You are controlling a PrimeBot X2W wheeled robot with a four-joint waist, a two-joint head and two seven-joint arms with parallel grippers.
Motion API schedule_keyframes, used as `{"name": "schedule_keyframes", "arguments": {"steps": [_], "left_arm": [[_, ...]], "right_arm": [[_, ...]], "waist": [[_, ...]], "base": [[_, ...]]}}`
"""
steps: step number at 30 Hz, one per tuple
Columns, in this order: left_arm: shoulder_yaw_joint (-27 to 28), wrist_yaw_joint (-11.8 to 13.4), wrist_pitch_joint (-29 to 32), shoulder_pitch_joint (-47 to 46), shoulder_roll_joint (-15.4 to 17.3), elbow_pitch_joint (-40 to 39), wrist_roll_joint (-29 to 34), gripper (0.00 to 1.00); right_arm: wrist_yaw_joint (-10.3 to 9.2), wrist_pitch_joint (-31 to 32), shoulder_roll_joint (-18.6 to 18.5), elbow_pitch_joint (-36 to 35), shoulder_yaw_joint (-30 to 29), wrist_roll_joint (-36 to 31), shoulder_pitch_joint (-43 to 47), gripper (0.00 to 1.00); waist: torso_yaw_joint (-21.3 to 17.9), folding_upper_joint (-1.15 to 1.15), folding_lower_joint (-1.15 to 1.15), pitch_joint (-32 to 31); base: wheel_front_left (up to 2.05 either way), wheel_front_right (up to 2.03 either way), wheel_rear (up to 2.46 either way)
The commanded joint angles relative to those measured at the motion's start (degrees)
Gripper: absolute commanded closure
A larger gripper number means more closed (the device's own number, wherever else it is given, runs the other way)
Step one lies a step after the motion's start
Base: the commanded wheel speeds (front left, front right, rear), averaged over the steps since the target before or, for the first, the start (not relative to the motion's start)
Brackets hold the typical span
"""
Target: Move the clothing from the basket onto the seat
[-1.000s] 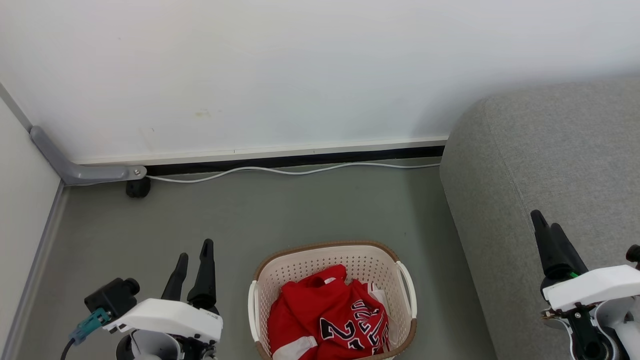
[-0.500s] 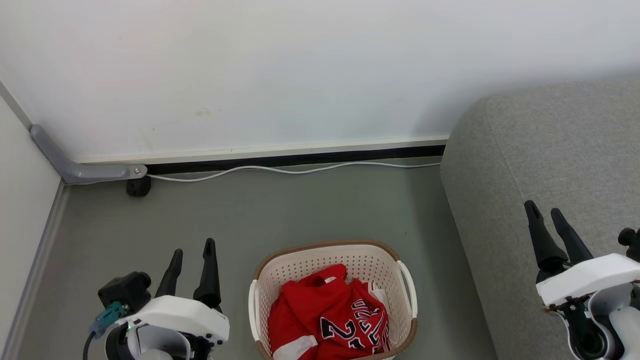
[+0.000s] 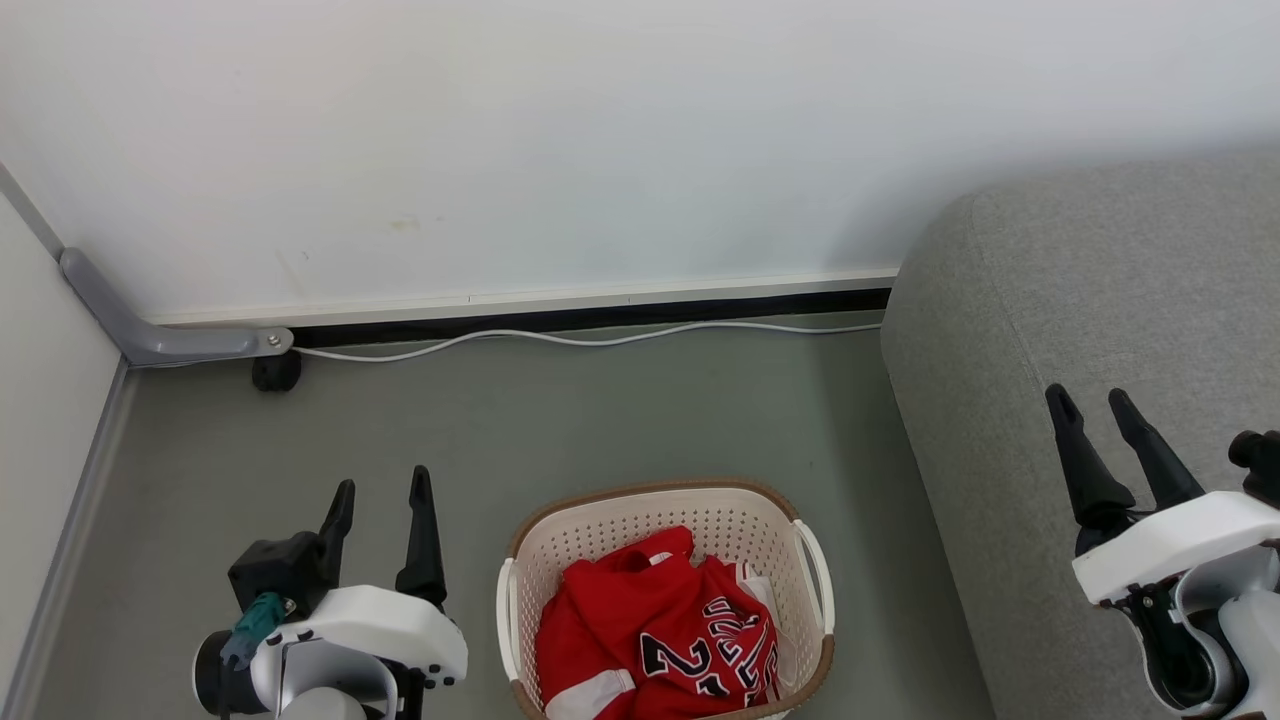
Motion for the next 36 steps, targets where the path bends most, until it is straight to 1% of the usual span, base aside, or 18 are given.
{"name": "schedule_keyframes", "arguments": {"steps": [1,12,15,23,36], "left_arm": [[0.99,0.83,-0.80,-3.55,0.86,-1.53,1.89,0.00],[-0.48,2.76,-2.65,-5.05,0.97,-1.31,9.34,0.00],[-0.94,3.62,-3.16,-5.28,1.00,-1.38,11.27,0.00],[-1.81,5.18,-4.50,-5.85,1.09,-1.53,15.02,0.00],[-2.08,4.93,-4.57,-5.47,1.09,-0.98,13.57,0.00]], "right_arm": [[0.34,-1.04,-1.80,-0.82,1.01,-1.34,-2.35,0.00],[0.38,-2.89,-3.44,0.42,2.14,-7.04,-4.02,0.00],[0.40,-3.40,-3.89,0.56,2.24,-8.61,-4.38,0.00],[0.43,-4.75,-4.93,0.84,2.53,-12.47,-5.01,0.00],[0.43,-4.81,-4.78,0.31,1.68,-12.70,-4.71,0.00]], "waist": [[-0.01,0.00,0.00,0.02],[-0.39,0.00,0.00,0.27],[-0.47,0.00,0.00,0.34],[-0.58,0.00,0.00,0.64],[-0.75,0.00,0.00,0.56]], "base": [[0.00,0.00,0.00],[0.00,0.00,0.00],[0.00,0.00,0.00],[0.00,0.00,0.00],[0.00,0.00,0.00]]}}
